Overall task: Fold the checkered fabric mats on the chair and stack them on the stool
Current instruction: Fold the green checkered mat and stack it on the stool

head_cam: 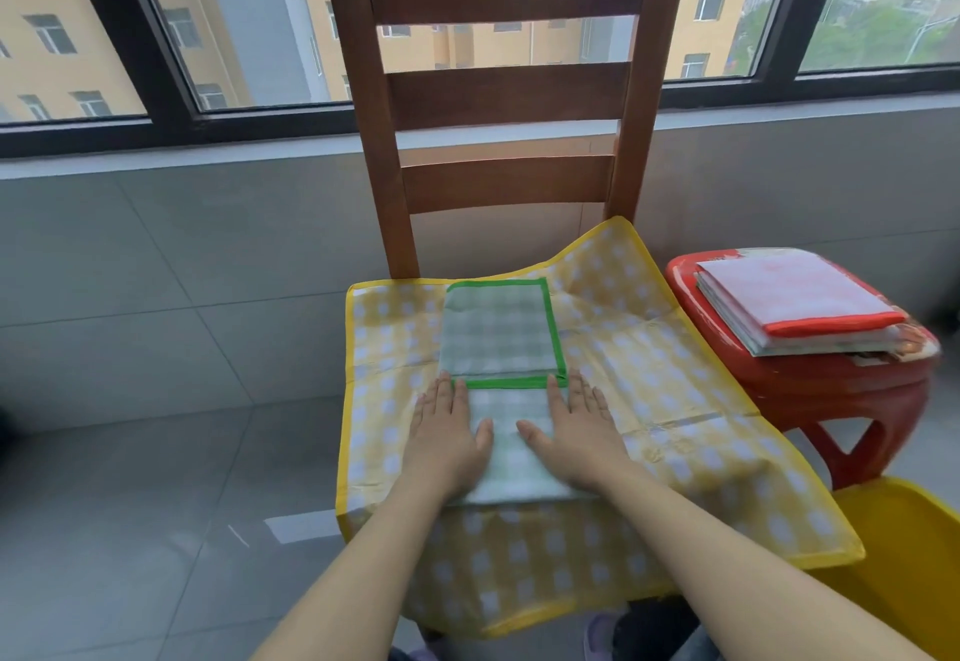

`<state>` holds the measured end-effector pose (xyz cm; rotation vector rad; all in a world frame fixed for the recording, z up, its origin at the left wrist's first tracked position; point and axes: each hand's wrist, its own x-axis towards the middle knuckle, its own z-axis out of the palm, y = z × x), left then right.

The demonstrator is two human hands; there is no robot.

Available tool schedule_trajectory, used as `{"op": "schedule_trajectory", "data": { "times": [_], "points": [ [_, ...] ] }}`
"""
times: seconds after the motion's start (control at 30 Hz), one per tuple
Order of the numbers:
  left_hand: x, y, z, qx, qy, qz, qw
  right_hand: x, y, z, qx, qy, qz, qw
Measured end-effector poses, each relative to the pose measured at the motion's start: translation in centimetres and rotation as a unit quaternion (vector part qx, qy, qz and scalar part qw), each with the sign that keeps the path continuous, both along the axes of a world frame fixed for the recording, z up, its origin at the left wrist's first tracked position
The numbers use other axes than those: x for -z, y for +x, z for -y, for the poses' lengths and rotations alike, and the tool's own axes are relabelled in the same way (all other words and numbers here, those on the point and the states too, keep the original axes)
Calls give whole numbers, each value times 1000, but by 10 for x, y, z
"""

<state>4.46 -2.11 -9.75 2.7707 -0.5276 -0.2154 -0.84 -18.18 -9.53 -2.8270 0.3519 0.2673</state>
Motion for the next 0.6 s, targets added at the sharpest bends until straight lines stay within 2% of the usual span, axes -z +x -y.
{"op": "schedule_trajectory", "data": {
  "times": [0.17,0.3,0.37,0.47,0.5,0.6],
  "points": [
    [-3,9,-3,-23,-136,-9,990,-4,5,9,-28,13,22,999],
    [-3,11,-2,-16,-163,-21,986,2,8,11,-43,3,24,999],
    [-1,11,1,-24,-134,-5,991,7,9,10,-39,-9,25,999],
    [-1,11,9,-10,20,105,994,9,10,8,-34,-20,26,999],
    [-3,11,13,10,43,136,990,9,11,8,-36,-23,26,999],
    [-10,7,28,74,19,170,982,6,11,9,-39,-29,19,999]
  ]
}}
